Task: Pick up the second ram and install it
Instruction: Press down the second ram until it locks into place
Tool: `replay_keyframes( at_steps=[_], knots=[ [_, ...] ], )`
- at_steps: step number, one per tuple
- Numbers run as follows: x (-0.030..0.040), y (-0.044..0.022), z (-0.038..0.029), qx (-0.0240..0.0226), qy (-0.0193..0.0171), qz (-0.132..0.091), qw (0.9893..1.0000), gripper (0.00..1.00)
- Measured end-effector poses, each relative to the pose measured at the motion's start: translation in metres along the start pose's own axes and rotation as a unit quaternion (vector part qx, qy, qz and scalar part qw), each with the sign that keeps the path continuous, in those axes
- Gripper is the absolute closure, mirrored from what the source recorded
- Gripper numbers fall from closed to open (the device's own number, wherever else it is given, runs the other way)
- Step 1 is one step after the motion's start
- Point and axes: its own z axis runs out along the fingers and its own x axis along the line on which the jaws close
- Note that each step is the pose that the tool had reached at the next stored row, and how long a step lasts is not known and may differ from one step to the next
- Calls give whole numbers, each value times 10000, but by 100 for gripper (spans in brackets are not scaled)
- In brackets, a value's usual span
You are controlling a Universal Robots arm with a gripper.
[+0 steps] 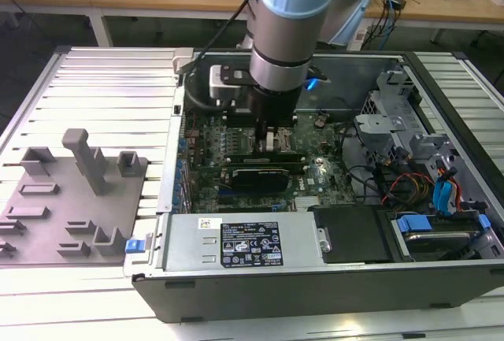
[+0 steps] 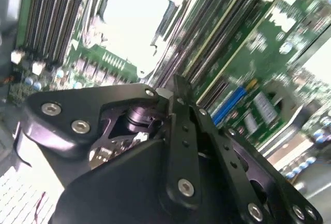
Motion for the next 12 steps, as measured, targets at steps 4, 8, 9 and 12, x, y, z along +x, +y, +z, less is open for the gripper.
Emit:
replay_keyframes(
  at_steps=[4,8,9,12],
  knots=[
    [-24,-142,-122,-5,1,0,10000,89],
    [-62,-128,-407,-5,32,2,10000,89],
    [-74,-124,-484,-5,52,3,10000,89],
    [-81,-122,-539,-4,63,3,10000,89]
  ],
)
